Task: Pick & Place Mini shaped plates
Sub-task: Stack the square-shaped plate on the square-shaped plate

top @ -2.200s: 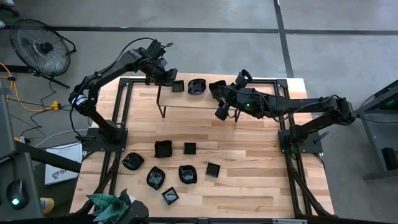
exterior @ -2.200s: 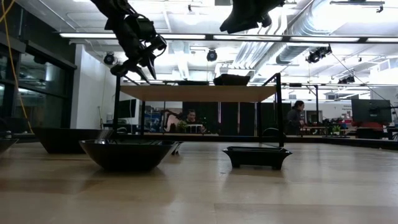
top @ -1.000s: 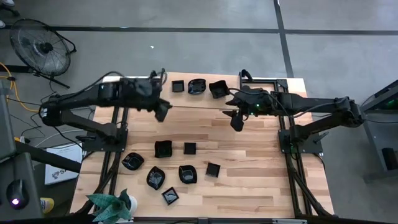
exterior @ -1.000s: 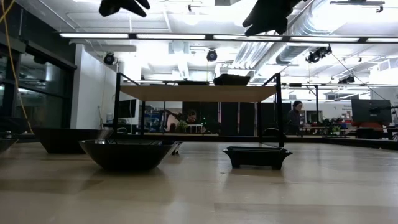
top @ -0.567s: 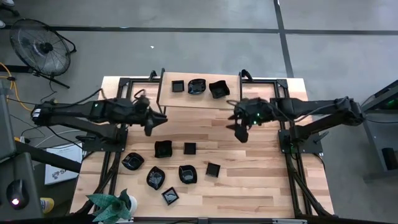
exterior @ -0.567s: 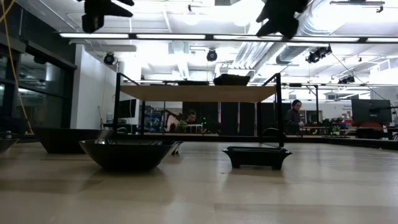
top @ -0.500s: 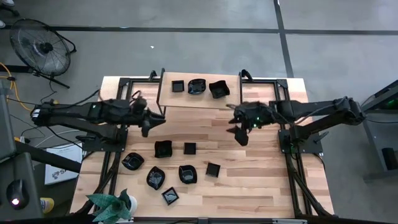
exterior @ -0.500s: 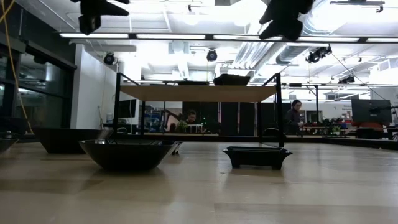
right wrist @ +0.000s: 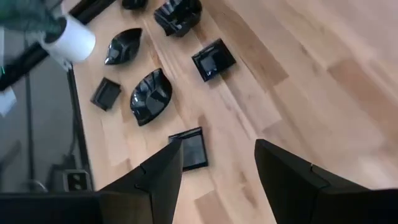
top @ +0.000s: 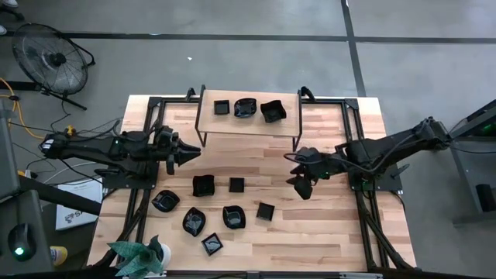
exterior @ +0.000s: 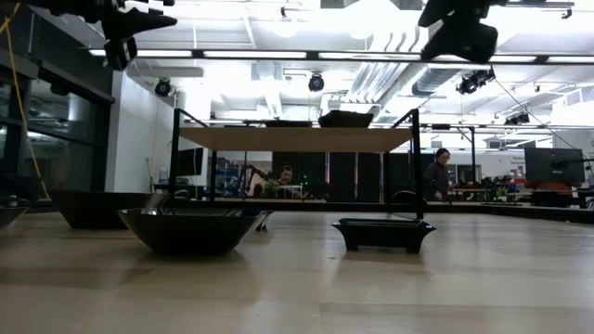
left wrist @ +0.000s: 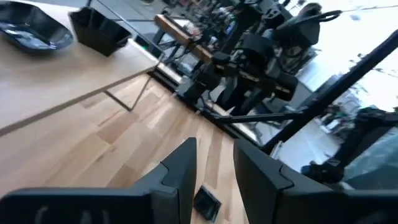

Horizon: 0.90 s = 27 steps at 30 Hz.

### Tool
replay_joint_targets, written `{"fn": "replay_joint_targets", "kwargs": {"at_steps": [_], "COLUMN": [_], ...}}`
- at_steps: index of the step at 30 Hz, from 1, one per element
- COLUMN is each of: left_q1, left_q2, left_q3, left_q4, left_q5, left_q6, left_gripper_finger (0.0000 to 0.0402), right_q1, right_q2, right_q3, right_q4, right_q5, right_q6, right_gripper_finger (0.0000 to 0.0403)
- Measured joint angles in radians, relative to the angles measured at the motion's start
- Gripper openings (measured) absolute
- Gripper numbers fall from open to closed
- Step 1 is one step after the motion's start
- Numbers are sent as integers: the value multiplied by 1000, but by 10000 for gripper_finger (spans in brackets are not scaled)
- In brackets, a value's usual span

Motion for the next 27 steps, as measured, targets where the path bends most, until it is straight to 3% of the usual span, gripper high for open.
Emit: {"fn": "replay_joint_targets", "kwargs": {"at_steps": [6, 11, 17, 27], "left_q1": [0, 0, 0, 0], "left_q2": [-7, -6, -7, -30], "left_q3": [-73, -101, -102, -102], "left_q4": [110, 139, 142, 140], "left_q5": [45, 84, 109, 118], "left_q6": [0, 4, 43, 77], "left_gripper_finger": [104, 104, 104, 104], "right_q1": [55, 116, 170, 221], "right_q2": [25, 81, 153, 283], "right_q3": [0, 0, 0, 0], "right_q4": [-32, -72, -107, -63], "right_q5": [17, 80, 75, 71], "right_q6": [251, 440, 665, 828], "right_gripper_finger": [195, 195, 195, 195]}}
